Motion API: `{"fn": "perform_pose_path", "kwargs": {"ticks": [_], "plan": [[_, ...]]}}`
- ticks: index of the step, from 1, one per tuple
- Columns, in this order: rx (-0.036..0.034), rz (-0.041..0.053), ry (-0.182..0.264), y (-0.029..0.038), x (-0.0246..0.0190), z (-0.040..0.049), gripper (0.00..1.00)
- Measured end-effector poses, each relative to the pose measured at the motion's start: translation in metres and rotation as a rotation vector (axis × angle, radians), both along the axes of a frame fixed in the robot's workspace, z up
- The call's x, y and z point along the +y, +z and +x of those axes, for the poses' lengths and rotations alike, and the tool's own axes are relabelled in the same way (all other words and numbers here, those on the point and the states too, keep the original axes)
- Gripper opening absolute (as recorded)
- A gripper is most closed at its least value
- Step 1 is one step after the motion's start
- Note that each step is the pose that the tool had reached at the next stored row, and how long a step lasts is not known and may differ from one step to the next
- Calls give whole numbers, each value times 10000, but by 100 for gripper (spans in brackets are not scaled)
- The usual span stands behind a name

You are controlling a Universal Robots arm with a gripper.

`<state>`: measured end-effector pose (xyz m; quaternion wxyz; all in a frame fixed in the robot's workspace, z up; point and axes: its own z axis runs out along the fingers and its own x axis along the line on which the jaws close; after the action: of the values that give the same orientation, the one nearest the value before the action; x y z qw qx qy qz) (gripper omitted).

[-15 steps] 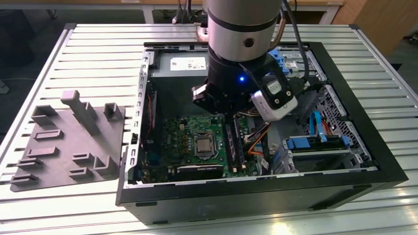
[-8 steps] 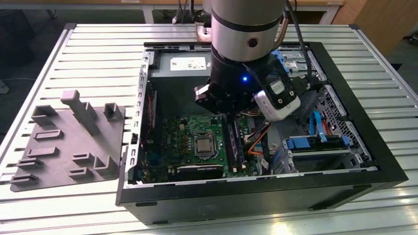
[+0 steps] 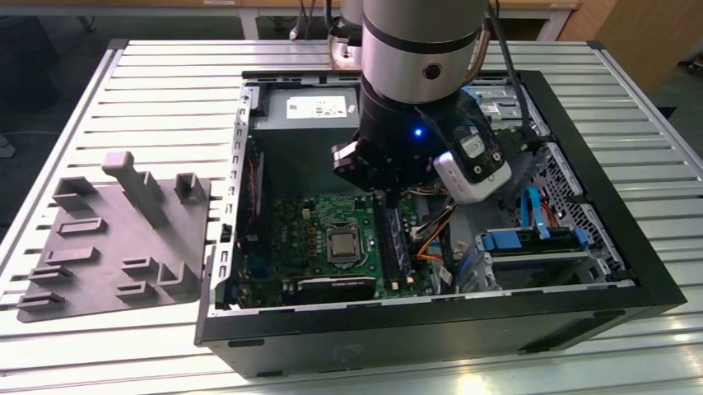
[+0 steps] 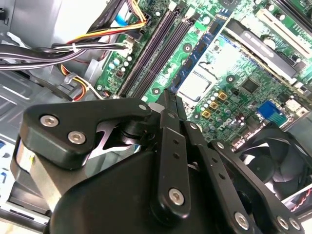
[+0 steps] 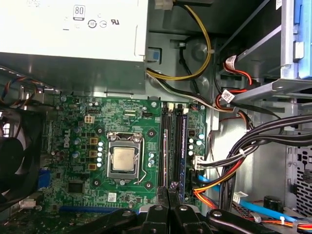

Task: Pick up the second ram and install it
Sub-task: 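Insert the second ram into the second slot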

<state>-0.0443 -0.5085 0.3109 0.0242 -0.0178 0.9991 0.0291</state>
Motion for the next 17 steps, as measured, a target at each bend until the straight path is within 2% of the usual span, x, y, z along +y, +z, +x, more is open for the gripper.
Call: {"fn": "perform_pose_path", "kwargs": {"ticks": [17], "plan": [[0,0,1,0,0,49,12]]}}
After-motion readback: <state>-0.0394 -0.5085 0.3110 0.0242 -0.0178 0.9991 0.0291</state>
